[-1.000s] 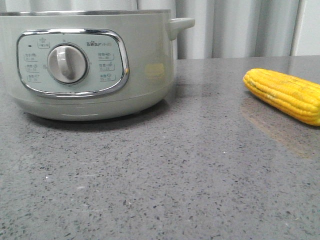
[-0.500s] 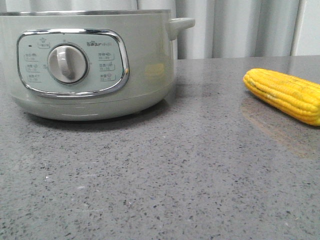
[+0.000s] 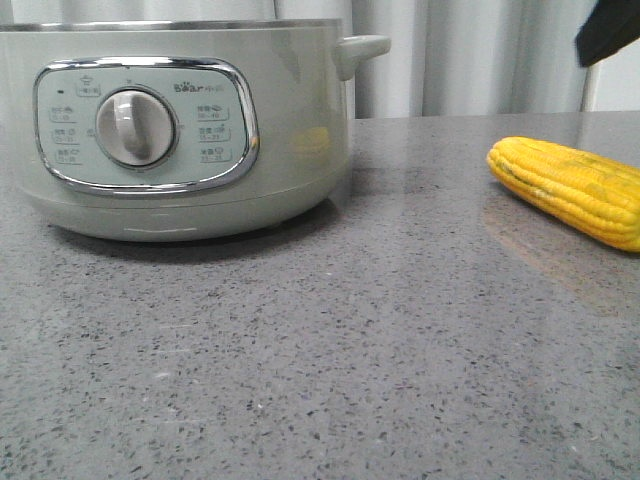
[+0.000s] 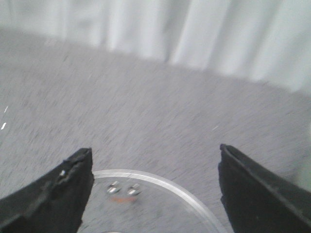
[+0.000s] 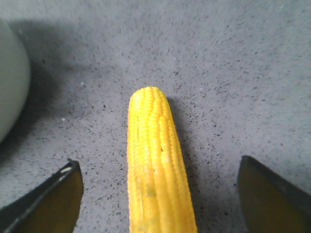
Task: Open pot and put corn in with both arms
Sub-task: 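Grasp the yellow corn cob with the right gripper and lift it, then carry the corn over the open pot and release it inside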
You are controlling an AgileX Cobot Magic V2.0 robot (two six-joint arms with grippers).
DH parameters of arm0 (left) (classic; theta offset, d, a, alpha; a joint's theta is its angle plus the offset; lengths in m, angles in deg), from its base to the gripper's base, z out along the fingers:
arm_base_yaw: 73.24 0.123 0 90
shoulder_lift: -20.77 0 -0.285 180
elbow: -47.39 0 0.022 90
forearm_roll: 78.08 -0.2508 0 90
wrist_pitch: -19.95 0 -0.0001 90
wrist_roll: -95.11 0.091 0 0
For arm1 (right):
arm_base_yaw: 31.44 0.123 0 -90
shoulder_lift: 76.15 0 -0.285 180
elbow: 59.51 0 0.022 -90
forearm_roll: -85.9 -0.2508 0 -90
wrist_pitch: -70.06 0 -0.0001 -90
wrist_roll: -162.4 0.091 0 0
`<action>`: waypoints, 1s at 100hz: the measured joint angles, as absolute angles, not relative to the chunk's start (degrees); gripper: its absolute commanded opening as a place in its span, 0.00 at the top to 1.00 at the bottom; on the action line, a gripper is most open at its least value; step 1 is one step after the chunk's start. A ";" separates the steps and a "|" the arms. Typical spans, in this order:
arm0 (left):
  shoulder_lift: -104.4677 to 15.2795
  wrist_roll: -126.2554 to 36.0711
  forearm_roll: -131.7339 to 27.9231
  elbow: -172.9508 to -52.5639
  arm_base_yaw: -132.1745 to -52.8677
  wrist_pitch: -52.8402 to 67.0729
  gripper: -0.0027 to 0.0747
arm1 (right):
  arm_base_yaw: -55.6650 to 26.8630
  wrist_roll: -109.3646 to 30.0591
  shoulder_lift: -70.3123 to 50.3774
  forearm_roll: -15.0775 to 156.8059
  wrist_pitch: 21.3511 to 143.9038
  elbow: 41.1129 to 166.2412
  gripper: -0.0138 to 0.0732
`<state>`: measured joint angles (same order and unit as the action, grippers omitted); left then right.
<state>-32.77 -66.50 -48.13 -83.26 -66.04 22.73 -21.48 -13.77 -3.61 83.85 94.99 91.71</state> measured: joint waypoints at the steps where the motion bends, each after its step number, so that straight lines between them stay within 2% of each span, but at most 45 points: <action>1: -32.21 -66.50 -48.13 -83.26 -66.31 22.26 0.33 | -21.48 -13.79 -2.66 83.85 95.52 92.08 0.20; 22: -16.29 -66.50 -48.13 -83.35 -68.51 11.75 0.33 | -20.32 -14.58 9.46 83.76 102.59 99.01 0.20; 29: -12.05 -66.50 -48.24 -83.35 -68.60 7.88 0.33 | -20.09 -14.62 12.61 83.76 104.21 99.69 0.25; 36: -8.39 -66.50 -48.31 -83.35 -68.60 4.68 0.33 | -20.09 -14.73 15.07 83.63 105.14 99.81 0.40; 39: -7.11 -66.50 -48.36 -83.35 -68.64 3.63 0.33 | -20.09 -14.73 15.75 83.63 105.41 99.81 0.53; 42: -5.64 -66.50 -48.48 -83.35 -68.64 2.70 0.33 | -20.09 -14.73 16.15 83.63 105.65 99.81 0.61; 46: -4.34 -66.50 -48.46 -83.35 -68.64 1.65 0.33 | -20.09 -14.83 16.45 83.26 105.80 99.85 0.80; 47: -3.87 -66.50 -48.46 -83.35 -68.64 1.42 0.33 | -20.09 -14.83 16.45 83.16 105.80 99.98 0.80; 50: -3.03 -66.50 -48.50 -83.35 -68.64 1.13 0.34 | -20.09 -14.83 16.45 82.73 105.92 100.25 0.93; 65: -0.13 -66.50 -48.50 -83.35 -68.64 0.52 0.49 | -19.31 -14.83 15.07 79.07 106.19 104.03 0.92; 78: 0.64 -66.50 -47.46 -83.35 -68.86 -0.08 0.72 | -15.22 -14.83 13.82 76.97 105.56 110.93 0.92; 91: 0.64 -66.50 -45.60 -83.35 -69.70 -2.05 0.96 | -7.16 -14.83 14.40 75.91 101.28 118.33 0.92; 100: 0.64 -66.50 -45.34 -83.35 -70.71 -2.95 0.99 | -1.78 -14.83 16.80 75.58 97.87 122.75 0.92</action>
